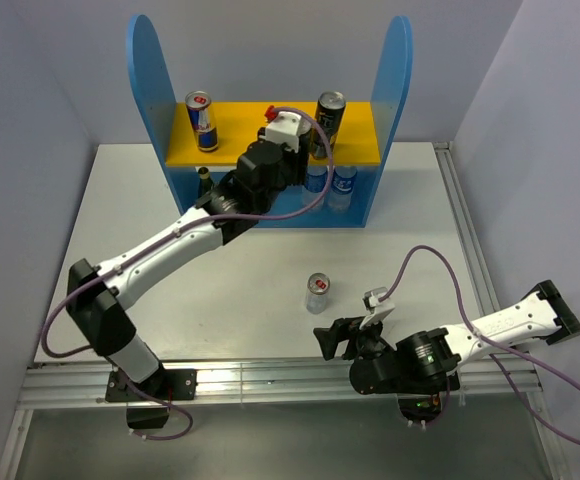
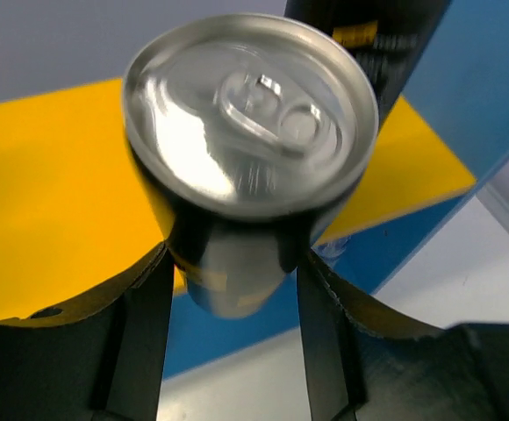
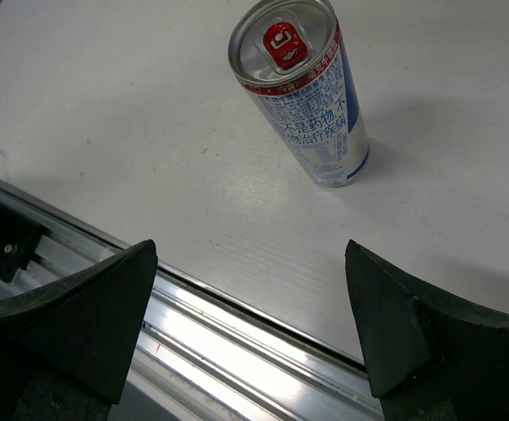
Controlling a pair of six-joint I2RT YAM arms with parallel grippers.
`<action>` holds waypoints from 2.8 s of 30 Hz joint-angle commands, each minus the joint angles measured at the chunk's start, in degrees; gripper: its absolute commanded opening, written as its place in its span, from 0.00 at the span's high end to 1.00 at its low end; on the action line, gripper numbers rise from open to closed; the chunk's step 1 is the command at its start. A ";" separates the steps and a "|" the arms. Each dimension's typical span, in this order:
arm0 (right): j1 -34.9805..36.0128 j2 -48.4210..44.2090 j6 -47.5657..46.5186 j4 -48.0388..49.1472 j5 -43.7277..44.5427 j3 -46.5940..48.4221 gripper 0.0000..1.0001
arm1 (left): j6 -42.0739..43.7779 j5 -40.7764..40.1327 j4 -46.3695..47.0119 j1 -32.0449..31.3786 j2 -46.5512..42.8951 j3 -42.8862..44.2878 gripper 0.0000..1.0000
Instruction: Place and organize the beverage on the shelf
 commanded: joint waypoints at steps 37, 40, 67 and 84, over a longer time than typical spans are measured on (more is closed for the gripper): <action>0.65 -1.48 0.98 0.78 2.54 0.80 0.05 | -0.69 4.12 2.70 2.90 10.30 14.68 0.31; 0.65 -1.22 1.07 0.69 2.54 0.97 0.06 | -0.16 3.68 2.70 2.90 9.86 13.89 0.01; 0.74 1.51 3.78 -1.41 3.32 2.29 0.05 | -14.11 -18.38 -11.18 -15.98 -24.48 -26.49 0.01; 1.00 26.18 57.48 -45.26 5.61 13.45 0.00 | -28.12 -16.54 33.96 -42.89 -13.81 -61.36 0.01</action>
